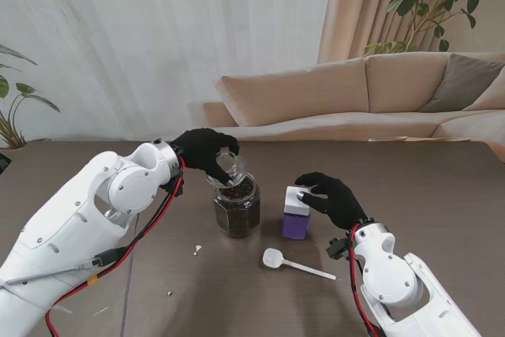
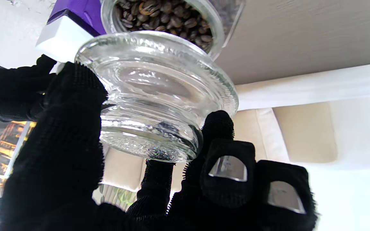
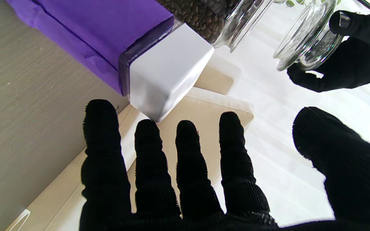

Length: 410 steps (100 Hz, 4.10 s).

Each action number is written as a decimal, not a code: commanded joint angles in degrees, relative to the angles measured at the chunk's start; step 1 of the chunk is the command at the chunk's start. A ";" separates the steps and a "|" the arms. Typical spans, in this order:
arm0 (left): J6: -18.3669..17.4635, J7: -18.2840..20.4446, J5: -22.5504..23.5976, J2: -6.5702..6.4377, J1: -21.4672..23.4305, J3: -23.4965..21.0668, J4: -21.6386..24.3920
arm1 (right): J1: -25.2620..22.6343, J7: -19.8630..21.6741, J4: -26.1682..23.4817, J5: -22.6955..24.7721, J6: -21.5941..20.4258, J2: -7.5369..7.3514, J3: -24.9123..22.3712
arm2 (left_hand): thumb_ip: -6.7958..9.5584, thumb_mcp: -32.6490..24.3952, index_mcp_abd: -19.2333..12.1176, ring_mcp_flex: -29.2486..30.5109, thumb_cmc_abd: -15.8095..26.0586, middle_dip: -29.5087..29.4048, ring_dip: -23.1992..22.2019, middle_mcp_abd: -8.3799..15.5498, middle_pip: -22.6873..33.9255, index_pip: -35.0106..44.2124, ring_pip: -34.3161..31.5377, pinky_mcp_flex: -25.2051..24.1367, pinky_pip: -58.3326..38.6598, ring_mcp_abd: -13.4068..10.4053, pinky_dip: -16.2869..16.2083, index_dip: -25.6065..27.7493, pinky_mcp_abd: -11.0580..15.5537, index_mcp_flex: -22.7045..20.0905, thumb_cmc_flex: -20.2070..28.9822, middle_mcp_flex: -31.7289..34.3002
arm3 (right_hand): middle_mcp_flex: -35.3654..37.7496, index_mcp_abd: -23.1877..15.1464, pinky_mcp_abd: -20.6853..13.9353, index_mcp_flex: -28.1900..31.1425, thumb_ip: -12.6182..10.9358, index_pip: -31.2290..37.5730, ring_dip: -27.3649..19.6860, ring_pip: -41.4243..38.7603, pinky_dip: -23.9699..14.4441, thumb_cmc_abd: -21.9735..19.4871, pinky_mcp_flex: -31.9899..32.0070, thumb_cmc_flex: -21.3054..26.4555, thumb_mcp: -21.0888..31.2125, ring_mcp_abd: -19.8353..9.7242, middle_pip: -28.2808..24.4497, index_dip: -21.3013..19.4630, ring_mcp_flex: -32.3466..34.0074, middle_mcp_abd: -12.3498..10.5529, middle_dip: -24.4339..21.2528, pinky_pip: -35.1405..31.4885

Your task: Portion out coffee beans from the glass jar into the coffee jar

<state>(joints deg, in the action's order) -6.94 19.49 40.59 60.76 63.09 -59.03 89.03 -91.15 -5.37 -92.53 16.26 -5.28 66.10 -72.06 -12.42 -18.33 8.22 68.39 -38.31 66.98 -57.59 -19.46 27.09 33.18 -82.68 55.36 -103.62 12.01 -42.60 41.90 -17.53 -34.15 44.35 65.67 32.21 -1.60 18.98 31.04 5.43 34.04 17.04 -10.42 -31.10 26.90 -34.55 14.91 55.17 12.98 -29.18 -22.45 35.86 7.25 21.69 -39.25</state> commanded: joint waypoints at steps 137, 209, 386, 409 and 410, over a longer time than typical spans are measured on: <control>4.51 -8.96 10.71 -1.07 20.50 -10.91 -1.96 | -1.12 -6.48 -0.57 3.23 -3.30 1.27 -0.24 | 3.70 -18.37 2.41 -2.08 8.55 0.50 -1.01 8.61 2.58 29.52 -0.77 -1.36 -11.51 -0.99 -1.01 3.04 2.82 -5.88 15.69 4.11 | -0.45 -0.39 -0.66 1.07 -1.22 0.89 0.21 -0.30 -1.51 -0.03 19.10 -1.20 1.63 -0.48 -0.43 -0.17 0.15 0.43 -0.52 1.75; 9.67 -12.26 10.74 -0.67 19.58 -6.23 -6.96 | -1.17 -6.54 -0.65 2.86 -3.08 1.33 -0.19 | 5.01 -12.93 -1.16 -11.04 10.30 3.23 0.16 7.09 -6.79 23.30 4.84 -10.45 -2.68 3.31 -10.47 4.67 0.75 -4.13 14.56 -7.51 | 0.59 -0.02 -0.37 1.93 -1.20 1.23 0.26 -0.72 -1.24 -0.05 18.94 -1.10 1.91 -0.30 -0.59 0.11 1.01 0.64 -0.58 1.22; 5.29 -7.20 17.91 -1.64 23.69 -12.67 3.11 | -1.10 -5.49 -0.70 1.90 -2.54 1.24 -0.07 | 9.84 3.74 -3.18 -41.15 17.51 -41.90 18.25 4.64 -20.32 -25.14 54.18 -45.63 35.87 10.81 -8.80 -22.15 -1.87 0.28 -4.11 -30.03 | 0.82 0.24 -0.31 2.20 -1.22 1.11 0.30 -0.67 -0.40 -0.14 19.14 -1.07 1.82 -0.02 -0.35 0.28 1.25 0.85 -0.58 0.39; 3.07 -10.59 7.37 -0.34 27.31 -17.09 6.69 | -1.04 -5.85 -0.60 2.15 -2.65 1.28 -0.12 | 10.48 6.73 -1.35 -45.33 19.14 -46.40 28.78 6.31 -22.22 -25.77 68.90 -52.38 58.35 9.46 1.33 -22.61 -1.61 1.53 -1.15 -32.99 | 0.88 0.15 -0.32 2.08 -1.20 1.07 0.28 -0.60 -0.35 -0.07 19.23 -1.06 1.83 -0.09 -0.39 0.28 1.09 0.90 -0.57 0.38; 2.96 -10.83 6.68 -0.26 27.46 -17.24 6.77 | -1.04 -5.86 -0.59 2.16 -2.66 1.28 -0.12 | 10.49 6.71 -1.27 -45.57 19.09 -46.55 29.08 6.32 -22.29 -25.80 69.33 -52.56 59.01 9.41 1.54 -22.63 -1.61 1.58 -1.03 -33.14 | 0.82 0.16 -0.33 2.09 -1.20 1.07 0.28 -0.62 -0.35 -0.08 19.21 -1.07 1.83 -0.11 -0.37 0.28 1.14 0.90 -0.58 0.37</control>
<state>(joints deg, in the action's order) -2.84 8.55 49.44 59.76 89.50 -75.51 94.45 -91.94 -11.79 -92.91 18.25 -7.89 67.17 -72.27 -3.84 -13.08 6.10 25.11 -20.74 21.86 -30.84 -14.07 5.80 8.53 -17.02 5.20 -49.81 21.68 -43.02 19.80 -18.33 -34.01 41.93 35.11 32.26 -1.38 18.98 32.40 5.43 35.26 17.04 -10.95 -31.12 26.90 -34.55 14.91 55.17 12.99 -29.20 -22.45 35.87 7.39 21.69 -38.94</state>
